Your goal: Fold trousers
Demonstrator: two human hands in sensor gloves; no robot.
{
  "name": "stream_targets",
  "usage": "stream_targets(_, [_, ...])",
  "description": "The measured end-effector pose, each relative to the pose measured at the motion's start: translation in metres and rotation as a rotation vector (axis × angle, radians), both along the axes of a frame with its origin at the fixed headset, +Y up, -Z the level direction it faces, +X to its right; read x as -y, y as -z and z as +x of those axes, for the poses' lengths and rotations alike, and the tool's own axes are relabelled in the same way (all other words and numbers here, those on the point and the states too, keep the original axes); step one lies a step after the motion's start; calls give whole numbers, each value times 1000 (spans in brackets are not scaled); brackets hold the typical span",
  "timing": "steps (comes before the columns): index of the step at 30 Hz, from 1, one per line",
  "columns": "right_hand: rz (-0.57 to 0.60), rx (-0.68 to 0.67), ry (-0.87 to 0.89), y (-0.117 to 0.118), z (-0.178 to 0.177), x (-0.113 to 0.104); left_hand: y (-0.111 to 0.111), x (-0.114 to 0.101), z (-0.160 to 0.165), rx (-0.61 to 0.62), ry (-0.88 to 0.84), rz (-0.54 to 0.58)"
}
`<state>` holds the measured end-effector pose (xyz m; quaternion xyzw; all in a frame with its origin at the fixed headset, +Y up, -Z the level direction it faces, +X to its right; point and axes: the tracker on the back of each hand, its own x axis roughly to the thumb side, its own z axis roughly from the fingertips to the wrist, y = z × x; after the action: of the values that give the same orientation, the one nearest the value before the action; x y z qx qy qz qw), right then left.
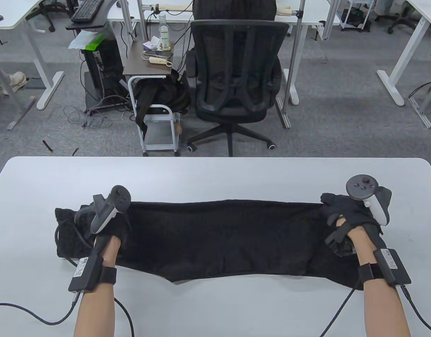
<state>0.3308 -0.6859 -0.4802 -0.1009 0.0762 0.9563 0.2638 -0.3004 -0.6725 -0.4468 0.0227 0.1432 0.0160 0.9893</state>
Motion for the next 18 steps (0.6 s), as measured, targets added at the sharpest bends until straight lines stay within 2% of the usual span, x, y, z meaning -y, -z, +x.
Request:
stream_targets(2, [-24,-9,-8,1,4,21,2,14,-7,-13,-23,-28])
stream_targets(3, [-98,12,-36,0,8,37,4,21,-10,-21,-28,-39])
stream_targets(6, [-213,82,-113,0,24,62,7,29,-12,-21,-15,-49])
stream_targets(7, [-234,100,-146,-1,29,65,9,30,-12,-17,-4,-50])
stream_targets(9, [-273,105,-74,-4,36,70,12,30,-12,-10,-9,-60])
stream_targets(12, [-234,112,-24,-7,42,71,15,32,-9,-3,-1,-70])
stream_targets(15, [-328,73,75,-9,43,81,19,40,-6,-2,-1,-94])
stream_targets(18, [-371,23,57,-7,38,93,20,47,-5,-4,1,-119])
